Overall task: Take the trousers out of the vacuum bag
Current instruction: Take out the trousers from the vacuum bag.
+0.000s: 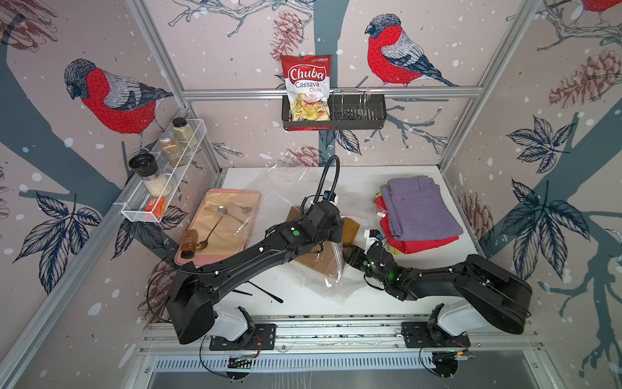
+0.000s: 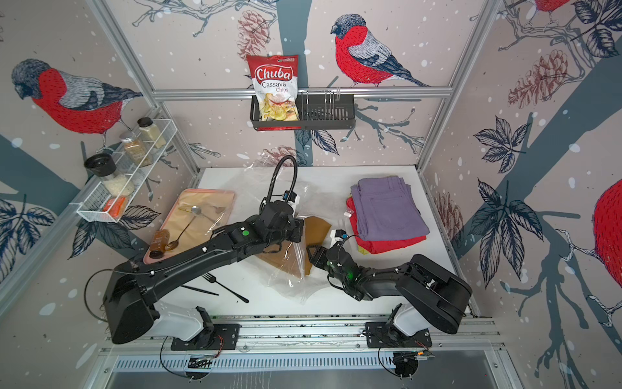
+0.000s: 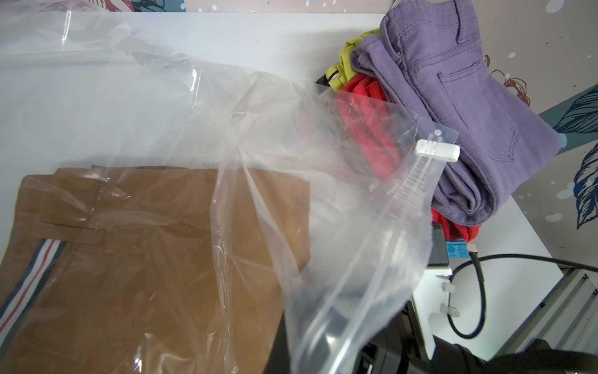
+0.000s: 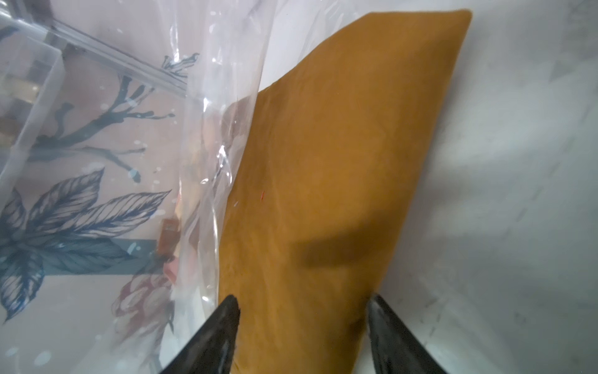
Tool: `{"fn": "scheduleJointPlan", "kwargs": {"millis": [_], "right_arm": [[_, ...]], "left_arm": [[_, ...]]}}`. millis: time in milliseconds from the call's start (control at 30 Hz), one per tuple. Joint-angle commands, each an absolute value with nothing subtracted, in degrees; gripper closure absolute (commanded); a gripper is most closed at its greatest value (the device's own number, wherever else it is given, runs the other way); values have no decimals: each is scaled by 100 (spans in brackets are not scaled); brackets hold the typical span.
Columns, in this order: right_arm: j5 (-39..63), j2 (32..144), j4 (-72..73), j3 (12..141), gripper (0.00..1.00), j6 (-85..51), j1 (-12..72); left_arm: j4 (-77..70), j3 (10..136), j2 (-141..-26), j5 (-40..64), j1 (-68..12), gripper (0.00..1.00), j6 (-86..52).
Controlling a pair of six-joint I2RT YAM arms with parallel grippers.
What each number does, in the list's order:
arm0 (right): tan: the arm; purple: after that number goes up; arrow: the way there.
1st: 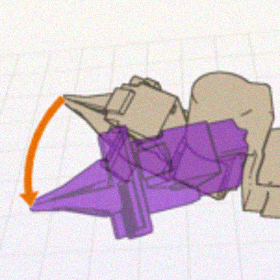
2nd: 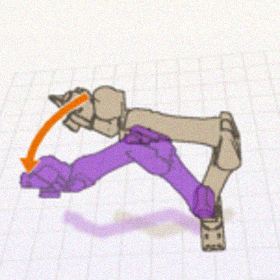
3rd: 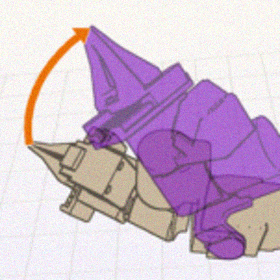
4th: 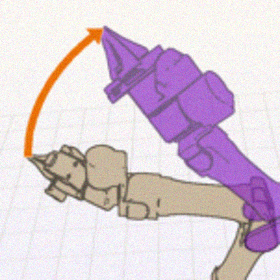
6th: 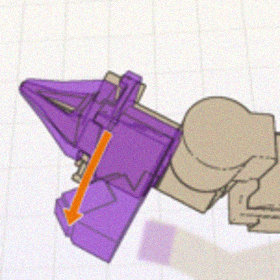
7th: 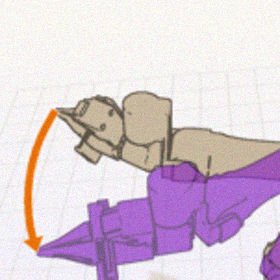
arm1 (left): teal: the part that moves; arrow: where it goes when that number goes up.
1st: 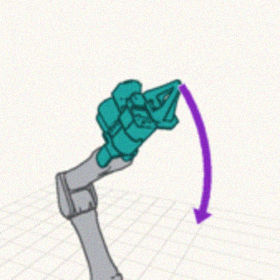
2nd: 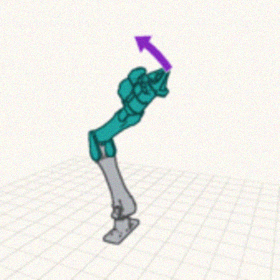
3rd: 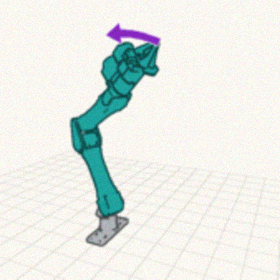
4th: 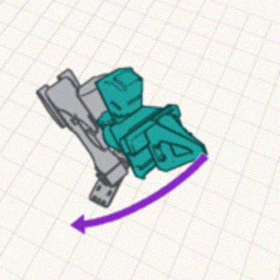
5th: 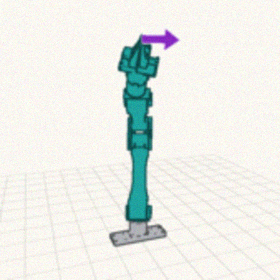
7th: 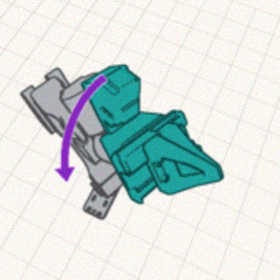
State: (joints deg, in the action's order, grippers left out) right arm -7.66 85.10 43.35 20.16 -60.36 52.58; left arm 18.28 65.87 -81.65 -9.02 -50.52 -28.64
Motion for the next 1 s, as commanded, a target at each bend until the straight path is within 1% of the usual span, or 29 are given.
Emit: {"fn": "scheduleJointPlan", "kwargs": {"millis": [0, 167, 300, 467, 700, 833, 967], "right_arm": [[-519, 8704, 4675, 2140, 33, -6005, 5111], [-322, 9191, 4960, 2276, 33, -6042, 4909], [64, 9740, 5575, 2314, 33, -6116, 4748], [264, 10269, 6138, 2432, 33, -6134, 4711], [248, 10510, 6293, 2536, 33, -6178, 4711], [276, 10520, 6449, 2496, 40, -6250, 4643], [420, 10498, 6470, 2514, 52, -6259, 4553]], "left_arm": [[1570, 6569, -8178, -738, -5039, 100, -2874], [1624, 6589, -8159, -753, -5044, 100, -2874], [1633, 6564, -8130, -788, -5044, 100, -2879], [1626, 6548, -8139, -759, -5045, 100, -2898], [1600, 6545, -8174, -746, -5044, 100, -2901], [1542, 6536, -8221, -705, -5045, 100, -2941], [1453, 6480, -8292, -639, -5041, 100, -3003]]}}
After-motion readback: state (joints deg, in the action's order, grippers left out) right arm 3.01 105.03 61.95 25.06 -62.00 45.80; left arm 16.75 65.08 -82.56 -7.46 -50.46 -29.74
